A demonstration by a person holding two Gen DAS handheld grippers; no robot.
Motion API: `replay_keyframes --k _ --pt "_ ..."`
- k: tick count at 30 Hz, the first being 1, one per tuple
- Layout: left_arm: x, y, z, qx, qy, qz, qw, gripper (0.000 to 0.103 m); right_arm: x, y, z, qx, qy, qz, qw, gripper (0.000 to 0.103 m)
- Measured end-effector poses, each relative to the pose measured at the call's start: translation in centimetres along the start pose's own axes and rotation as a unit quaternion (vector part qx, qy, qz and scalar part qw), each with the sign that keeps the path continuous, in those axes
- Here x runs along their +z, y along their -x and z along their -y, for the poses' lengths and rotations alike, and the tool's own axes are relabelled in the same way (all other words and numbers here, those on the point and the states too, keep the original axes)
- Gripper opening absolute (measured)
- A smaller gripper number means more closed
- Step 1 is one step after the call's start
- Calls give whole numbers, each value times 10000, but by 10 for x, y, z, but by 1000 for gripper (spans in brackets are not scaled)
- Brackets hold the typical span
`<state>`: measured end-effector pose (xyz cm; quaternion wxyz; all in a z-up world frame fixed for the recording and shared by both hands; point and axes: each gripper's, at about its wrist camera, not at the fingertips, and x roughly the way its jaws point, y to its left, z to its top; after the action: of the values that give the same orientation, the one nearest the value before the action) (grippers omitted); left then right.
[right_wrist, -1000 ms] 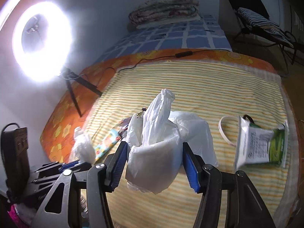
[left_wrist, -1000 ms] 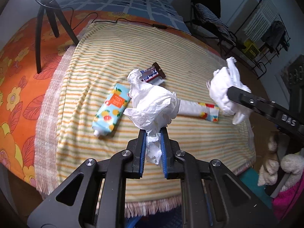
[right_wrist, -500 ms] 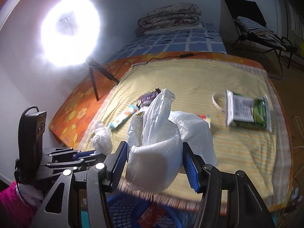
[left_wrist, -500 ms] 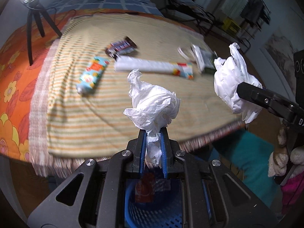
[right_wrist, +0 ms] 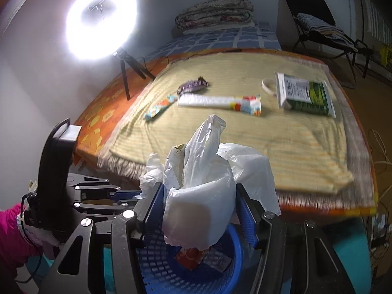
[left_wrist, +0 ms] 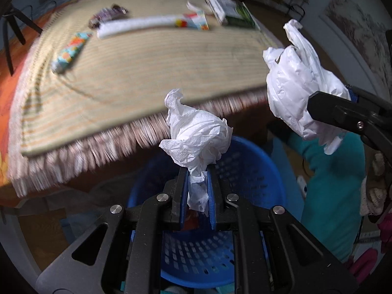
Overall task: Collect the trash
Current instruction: 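Carry tissue and plastic bag over the blue basket and open both tools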
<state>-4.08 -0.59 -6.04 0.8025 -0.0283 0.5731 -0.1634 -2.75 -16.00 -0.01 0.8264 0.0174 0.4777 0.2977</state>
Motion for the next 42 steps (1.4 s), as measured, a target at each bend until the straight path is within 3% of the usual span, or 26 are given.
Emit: replay_keyframes --k 7,16,26,31,37,42 --pt "-34 -22 7 67 -144 -429 9990 12 -35 -9 -1 44 -92 -188 9998 60" --pt "-60 -37 7 167 -148 -700 9973 13 -73 -28 -2 89 -159 -479 9987 60" --pt "-60 -49 4 262 -100 -781 9965 13 -90 -42 -4 96 -146 -750 9970 65" --pt "-61 -50 2 284 -66 -776 9966 43 -92 -48 -5 83 -167 -835 9963 67" --pt "-60 -53 0 321 -76 -788 9963 44 -92 -55 -1 38 -282 -913 9954 80" --pt "-62 -54 -2 341 -58 -781 9963 48 -92 -56 2 8 -330 -937 9951 83"
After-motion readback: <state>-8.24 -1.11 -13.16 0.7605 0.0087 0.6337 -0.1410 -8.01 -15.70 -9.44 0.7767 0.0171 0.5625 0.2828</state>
